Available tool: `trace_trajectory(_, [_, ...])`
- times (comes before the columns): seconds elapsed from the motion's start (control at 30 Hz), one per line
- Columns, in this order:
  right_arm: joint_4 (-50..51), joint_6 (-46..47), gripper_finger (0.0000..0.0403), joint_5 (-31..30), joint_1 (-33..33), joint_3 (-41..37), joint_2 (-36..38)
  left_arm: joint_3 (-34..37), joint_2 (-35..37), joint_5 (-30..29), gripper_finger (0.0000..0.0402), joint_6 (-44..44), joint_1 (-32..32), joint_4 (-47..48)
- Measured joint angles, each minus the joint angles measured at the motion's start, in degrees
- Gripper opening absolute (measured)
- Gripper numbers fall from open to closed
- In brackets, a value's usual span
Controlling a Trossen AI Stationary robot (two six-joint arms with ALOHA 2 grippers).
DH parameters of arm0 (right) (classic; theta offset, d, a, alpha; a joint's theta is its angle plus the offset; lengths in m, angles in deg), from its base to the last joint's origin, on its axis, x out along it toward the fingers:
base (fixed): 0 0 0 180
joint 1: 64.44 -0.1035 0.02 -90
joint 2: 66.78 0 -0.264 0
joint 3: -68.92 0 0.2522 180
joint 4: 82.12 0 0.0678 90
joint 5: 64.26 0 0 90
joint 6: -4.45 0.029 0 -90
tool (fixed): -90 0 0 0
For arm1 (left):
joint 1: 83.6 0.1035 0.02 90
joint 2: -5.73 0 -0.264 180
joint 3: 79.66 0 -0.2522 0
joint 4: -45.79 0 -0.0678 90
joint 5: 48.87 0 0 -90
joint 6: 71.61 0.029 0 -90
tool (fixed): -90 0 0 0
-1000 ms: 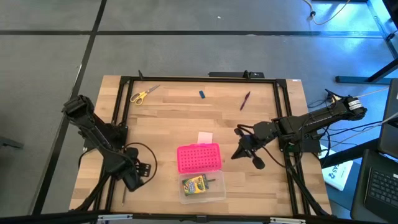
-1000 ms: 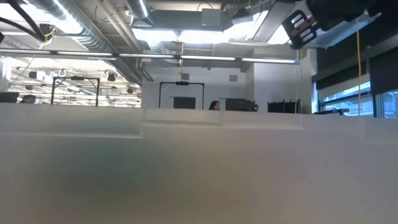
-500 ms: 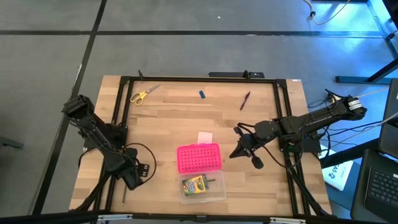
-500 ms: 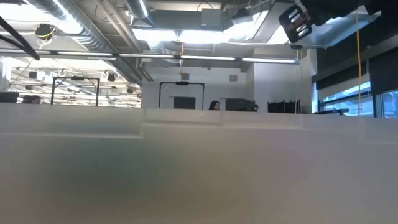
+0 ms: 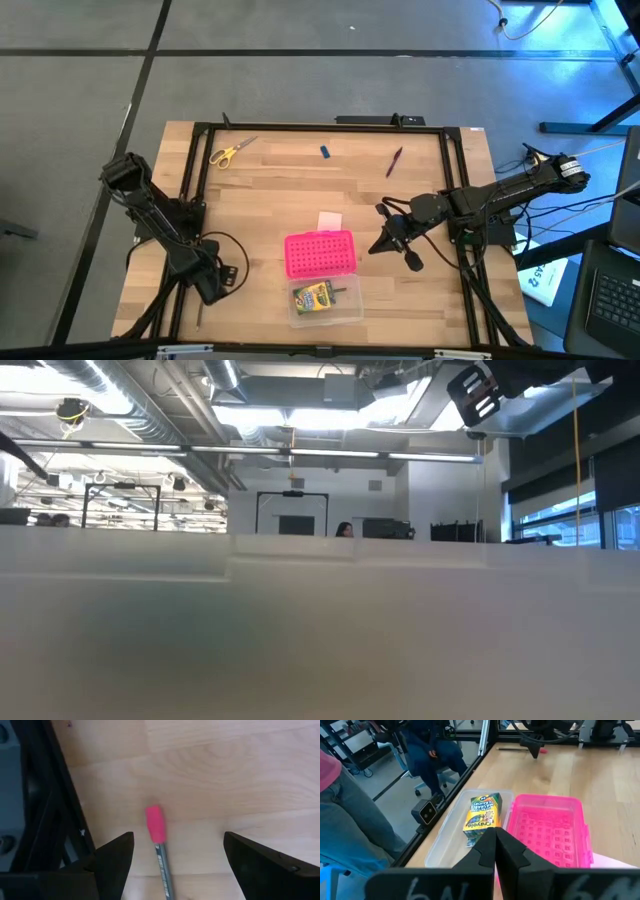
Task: Pack school essentials
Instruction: Put the pink pencil into the pink supply box
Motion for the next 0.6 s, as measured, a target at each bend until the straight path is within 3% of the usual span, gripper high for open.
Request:
trace_trajectory(0.33, [-0.7,0.0,0.0006,0.0,0.0,0.0,0.0,2.3,0.8,-0.6,0.0299,0.3,-0.8,-3.8])
trace_trajectory(0.6, [-1.4,0.0,0.0006,0.0,0.0,0.0,0.0,2.3,0.7,-1.1,0.0236,0.4,-0.7,-4.4])
